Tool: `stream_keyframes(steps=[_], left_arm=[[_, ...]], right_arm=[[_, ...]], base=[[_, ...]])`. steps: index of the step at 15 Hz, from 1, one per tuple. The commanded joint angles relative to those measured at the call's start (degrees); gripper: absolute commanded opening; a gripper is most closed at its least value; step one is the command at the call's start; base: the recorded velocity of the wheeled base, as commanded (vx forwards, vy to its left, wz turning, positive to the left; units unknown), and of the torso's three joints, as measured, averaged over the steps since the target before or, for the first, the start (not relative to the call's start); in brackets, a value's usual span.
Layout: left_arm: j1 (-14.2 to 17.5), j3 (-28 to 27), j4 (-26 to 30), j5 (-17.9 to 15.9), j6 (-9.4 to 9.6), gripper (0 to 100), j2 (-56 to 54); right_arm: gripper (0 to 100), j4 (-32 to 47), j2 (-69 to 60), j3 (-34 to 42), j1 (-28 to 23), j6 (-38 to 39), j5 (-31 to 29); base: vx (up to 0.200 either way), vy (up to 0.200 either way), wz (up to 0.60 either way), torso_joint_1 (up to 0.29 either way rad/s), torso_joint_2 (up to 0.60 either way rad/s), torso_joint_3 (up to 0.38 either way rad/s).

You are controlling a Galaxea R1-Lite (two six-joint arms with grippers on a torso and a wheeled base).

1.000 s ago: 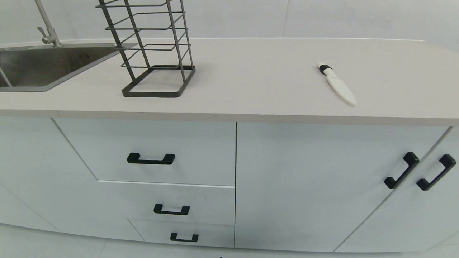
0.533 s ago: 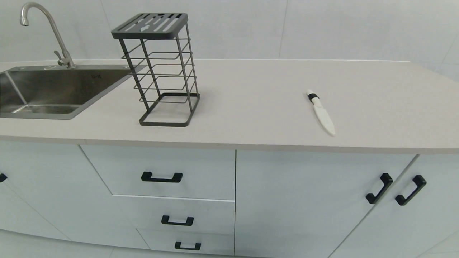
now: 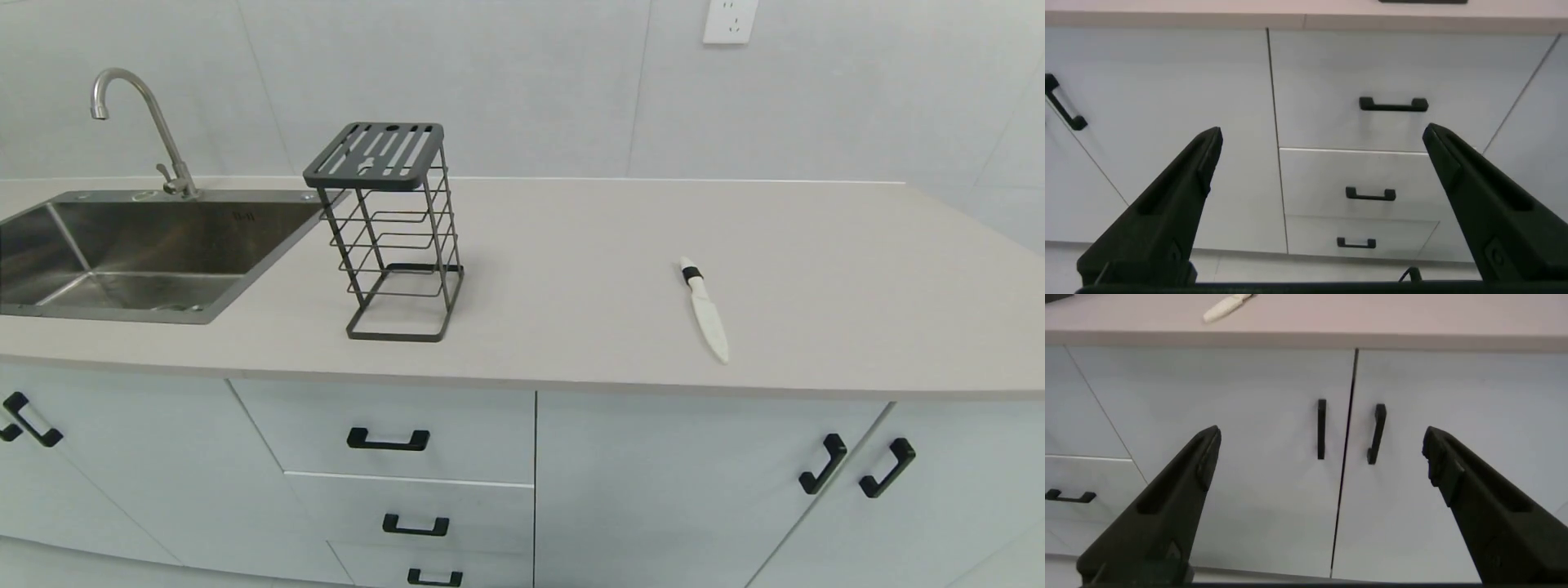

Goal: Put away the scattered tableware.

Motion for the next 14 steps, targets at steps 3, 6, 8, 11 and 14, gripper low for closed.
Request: stream_keyframes(steps=[3,6,8,11,14], left_arm=[[0.00,0.02,-0.01,0.01,0.02,100,0.07],[0.00,0.02,-0.01,0.01,0.02,100,0.07],[0.00,-0.06,-0.01,0.01,0.02,100,0.07],[0.00,0.02,-0.01,0.01,0.02,100,0.07],[0.00,0.02,-0.01,-0.08,0.02,100,0.07]], right_arm=[[100,-0.04,0.08,0.00,0.00,0.02,0.02],[100,-0.04,0.08,0.00,0.00,0.02,0.02],[100,-0.04,0.08,0.00,0.00,0.02,0.02],[100,-0.04,0.08,0.00,0.00,0.02,0.02],[100,-0.04,0.08,0.00,0.00,0.02,0.02]], base=[[0.000,0.000,0.00,0.338,-0.49,-0.238],[0.000,0.000,0.00,0.284,-0.52,-0.250],[0.000,0.000,0.00,0.283,-0.53,-0.256],[0.000,0.000,0.00,0.286,-0.55,-0.273],[0.000,0.000,0.00,0.300,-0.58,-0.279]])
